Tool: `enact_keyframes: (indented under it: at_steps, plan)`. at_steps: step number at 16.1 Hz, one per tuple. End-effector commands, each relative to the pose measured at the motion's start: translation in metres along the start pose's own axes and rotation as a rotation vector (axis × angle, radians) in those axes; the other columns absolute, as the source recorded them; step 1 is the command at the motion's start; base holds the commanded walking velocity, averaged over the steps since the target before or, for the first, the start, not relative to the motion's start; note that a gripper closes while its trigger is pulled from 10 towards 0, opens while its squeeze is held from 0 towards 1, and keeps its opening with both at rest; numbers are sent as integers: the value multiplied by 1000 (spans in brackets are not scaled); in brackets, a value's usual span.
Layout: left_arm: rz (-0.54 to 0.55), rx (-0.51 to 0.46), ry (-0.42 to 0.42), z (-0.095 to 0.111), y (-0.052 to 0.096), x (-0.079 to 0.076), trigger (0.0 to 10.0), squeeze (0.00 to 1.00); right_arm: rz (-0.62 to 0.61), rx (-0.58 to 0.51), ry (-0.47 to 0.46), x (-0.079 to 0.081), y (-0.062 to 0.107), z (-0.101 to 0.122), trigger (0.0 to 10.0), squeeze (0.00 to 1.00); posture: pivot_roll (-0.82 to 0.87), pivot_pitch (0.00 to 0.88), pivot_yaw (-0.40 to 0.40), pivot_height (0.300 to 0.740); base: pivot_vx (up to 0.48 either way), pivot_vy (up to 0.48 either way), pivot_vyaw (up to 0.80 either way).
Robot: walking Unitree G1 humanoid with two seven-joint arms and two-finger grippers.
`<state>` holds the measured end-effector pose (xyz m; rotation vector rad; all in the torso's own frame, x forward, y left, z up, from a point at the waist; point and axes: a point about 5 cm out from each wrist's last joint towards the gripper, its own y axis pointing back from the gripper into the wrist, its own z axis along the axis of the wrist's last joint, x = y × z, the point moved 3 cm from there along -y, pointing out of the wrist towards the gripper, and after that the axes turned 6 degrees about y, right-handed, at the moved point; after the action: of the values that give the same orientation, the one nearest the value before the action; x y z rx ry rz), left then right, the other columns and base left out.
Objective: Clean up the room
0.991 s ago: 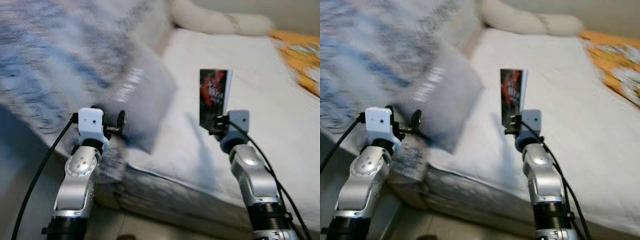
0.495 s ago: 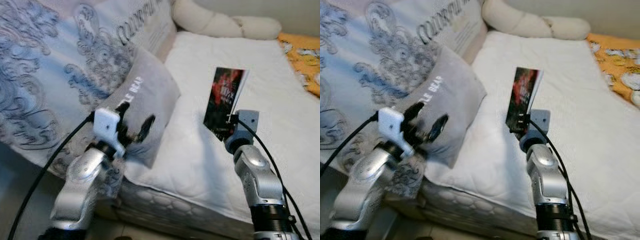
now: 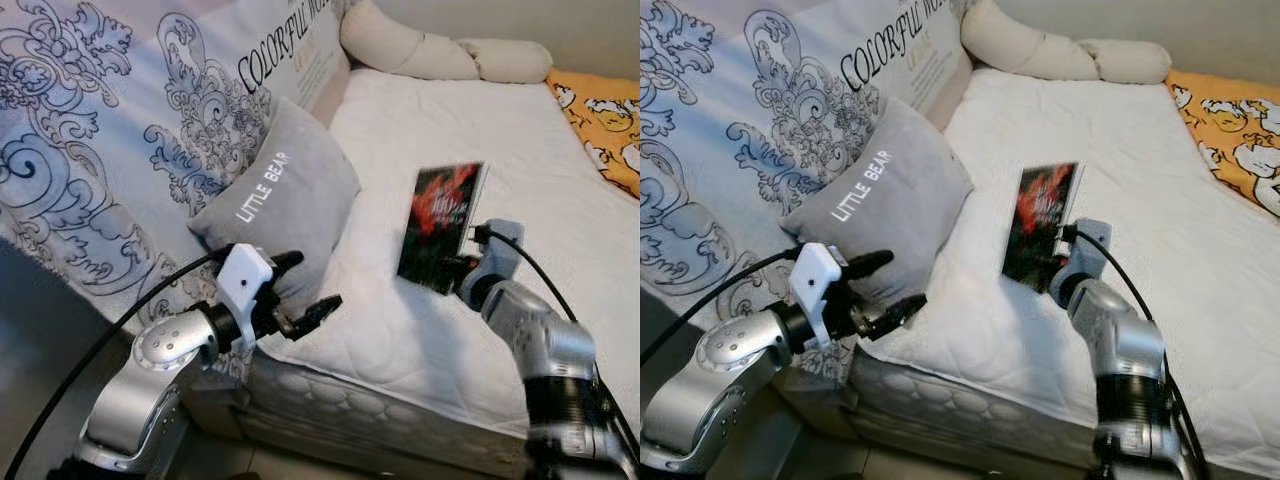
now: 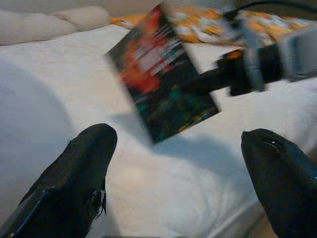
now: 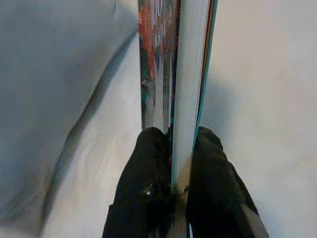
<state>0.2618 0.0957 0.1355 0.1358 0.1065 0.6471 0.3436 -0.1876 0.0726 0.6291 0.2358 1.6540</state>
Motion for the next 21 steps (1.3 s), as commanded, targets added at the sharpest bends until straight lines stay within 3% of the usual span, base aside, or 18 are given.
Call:
enact_keyframes:
  at_steps: [1,4,8,10,13,14,15,21]
  plan:
    - [-48,26,-14,1,-4,-5,10000,0,68,12,-62,3,-3,6,10000,0,0,0,-6,740,0,0,0]
    - [-96,92,-33,-2,-8,-7,10000,0,163,101,-186,-3,-13,0,10000,0,8,0,-5,740,0,0,0]
    - [-161,167,-25,-11,-6,-13,10000,0,171,128,-271,-13,-21,1,10000,0,26,0,-3,740,0,0,0]
    - [-163,186,-21,-14,-2,-14,10000,0,197,145,-278,-6,-25,0,10000,0,47,0,3,740,0,0,0]
    - [-163,212,-20,-16,4,-15,10000,0,164,173,-193,-3,-31,-4,10000,0,82,0,-3,740,0,0,0]
    - [-152,219,-25,-16,6,-14,10000,0,125,167,-149,-7,-32,-3,10000,871,97,0,-7,740,0,0,0]
    - [-146,223,-26,-17,7,-13,10000,0,106,162,-135,-9,-32,-2,10000,1000,104,0,-8,740,0,0,0]
    - [-127,238,-33,-17,13,-12,10000,0,-13,145,-103,-25,-31,-1,10000,1000,118,0,-9,740,0,0,0]
